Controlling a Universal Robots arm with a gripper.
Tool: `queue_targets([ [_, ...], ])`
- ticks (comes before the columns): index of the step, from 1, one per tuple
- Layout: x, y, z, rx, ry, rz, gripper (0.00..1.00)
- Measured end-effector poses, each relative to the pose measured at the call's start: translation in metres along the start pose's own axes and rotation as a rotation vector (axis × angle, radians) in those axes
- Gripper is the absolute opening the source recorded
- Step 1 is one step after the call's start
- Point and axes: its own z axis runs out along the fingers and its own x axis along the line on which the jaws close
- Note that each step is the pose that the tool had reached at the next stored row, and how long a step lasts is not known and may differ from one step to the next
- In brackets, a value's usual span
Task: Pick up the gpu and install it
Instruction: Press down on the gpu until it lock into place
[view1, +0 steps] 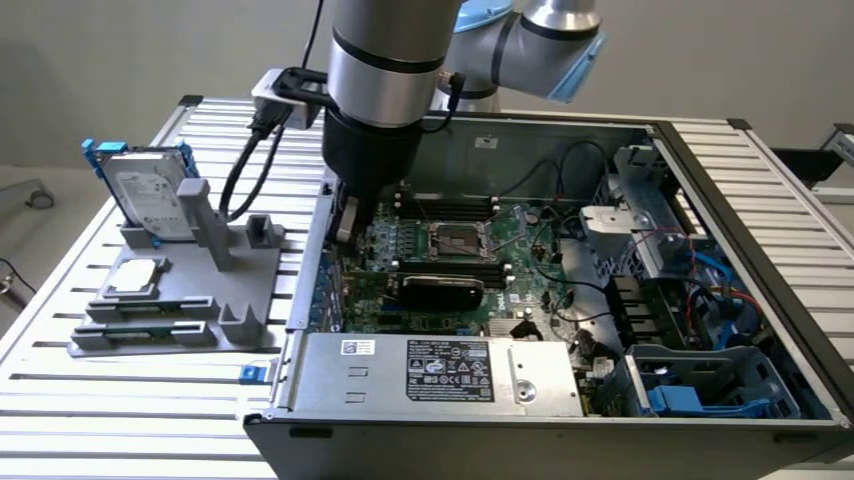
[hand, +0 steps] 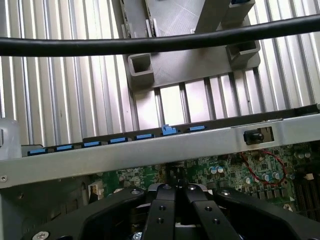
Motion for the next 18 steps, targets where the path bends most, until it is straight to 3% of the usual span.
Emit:
queue_targets([
  [3,0.0001,-0.0002,0.0009,0.0019,0.0138,0.003,0.11],
  [6,0.0000,-0.0004,0.0018,0.0030,0.0206,0.004,0.11],
  [18,-0.0002,-0.0010,0.0049,0.0021,0.0197,0.014,0.11],
])
